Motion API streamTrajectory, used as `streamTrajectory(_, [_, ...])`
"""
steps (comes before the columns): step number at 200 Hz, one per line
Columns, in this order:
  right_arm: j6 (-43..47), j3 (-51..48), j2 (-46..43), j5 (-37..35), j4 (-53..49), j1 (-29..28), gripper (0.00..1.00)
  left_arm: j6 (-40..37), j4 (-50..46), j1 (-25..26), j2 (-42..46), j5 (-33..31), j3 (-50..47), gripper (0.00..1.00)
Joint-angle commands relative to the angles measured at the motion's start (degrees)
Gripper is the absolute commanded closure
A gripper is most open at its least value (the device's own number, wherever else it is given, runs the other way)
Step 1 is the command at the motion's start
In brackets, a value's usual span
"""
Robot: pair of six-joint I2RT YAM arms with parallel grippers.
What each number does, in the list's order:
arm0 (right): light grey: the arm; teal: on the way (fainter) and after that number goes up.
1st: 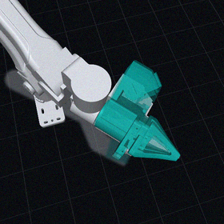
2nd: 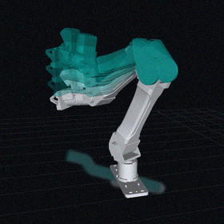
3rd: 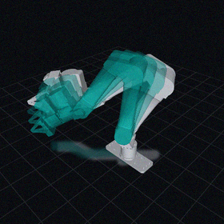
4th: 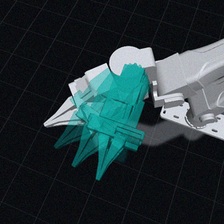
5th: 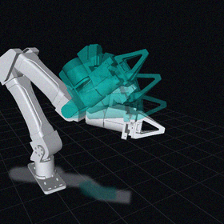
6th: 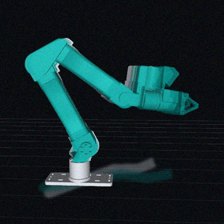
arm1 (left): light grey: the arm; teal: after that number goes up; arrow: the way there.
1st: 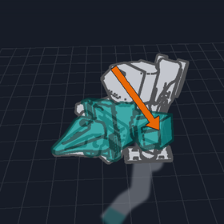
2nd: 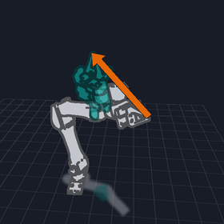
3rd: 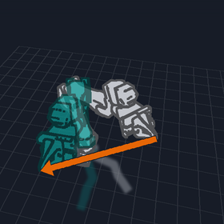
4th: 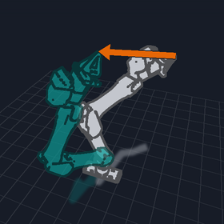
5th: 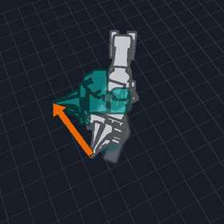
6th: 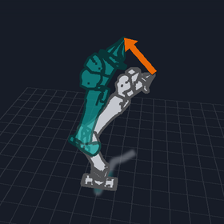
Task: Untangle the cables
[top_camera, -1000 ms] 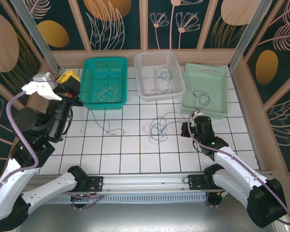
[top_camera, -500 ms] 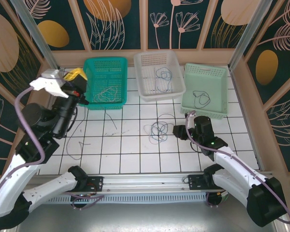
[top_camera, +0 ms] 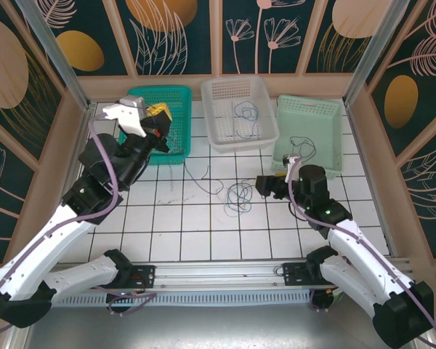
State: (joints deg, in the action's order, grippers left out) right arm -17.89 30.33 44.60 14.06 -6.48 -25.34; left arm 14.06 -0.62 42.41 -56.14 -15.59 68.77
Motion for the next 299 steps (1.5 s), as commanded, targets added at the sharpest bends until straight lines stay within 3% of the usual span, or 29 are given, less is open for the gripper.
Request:
streamTrajectory(1, [1.4, 3.6, -1.2, 3.4, 2.3, -1.0, 0.18, 1.6, 3.6, -0.3, -2.5, 2.3, 0.1, 0.96])
streamTrajectory(37, [3.0, 7.4, 1.1, 8.2, 8.7, -3.6, 0.19, 2.9, 5.4, -0.2, -6.7, 4.8, 0.3, 0.96])
streamTrajectory(98, [8.0, 17.7, 16.5, 10.7, 15.5, -14.8, 0.16, 3.8, 6.8, -0.2, -12.1, 7.1, 1.9, 0.97])
streamTrajectory(127, [5.3, 18.2, 19.6, 15.2, 23.3, -15.4, 0.15, 3.7, 7.4, -0.3, -13.0, 6.8, 1.4, 0.96])
streamTrajectory(157, [5.7, 19.9, 22.8, 14.1, 22.5, -15.8, 0.15, 4.3, 8.3, -0.3, -13.7, 8.1, 1.3, 0.96])
streamTrajectory(208, [0.2, 16.0, 24.2, 18.1, 32.6, -16.1, 0.15, 5.1, 9.5, -0.3, -14.9, 8.7, 1.3, 0.96])
streamTrajectory(255, [-0.5, 17.5, 27.6, 20.5, 34.2, -16.9, 0.17, 5.9, 10.7, -0.3, -16.0, 10.4, 1.7, 0.96])
streamTrajectory(284, [-1.7, 19.3, 32.5, 22.0, 37.3, -17.3, 0.22, 7.3, 12.3, -0.3, -16.8, 12.4, 1.9, 0.96])
streamTrajectory(299, [-1.8, 20.8, 34.9, 21.9, 38.1, -17.8, 0.31, 7.7, 12.6, -0.3, -17.1, 12.9, 2.0, 0.96])
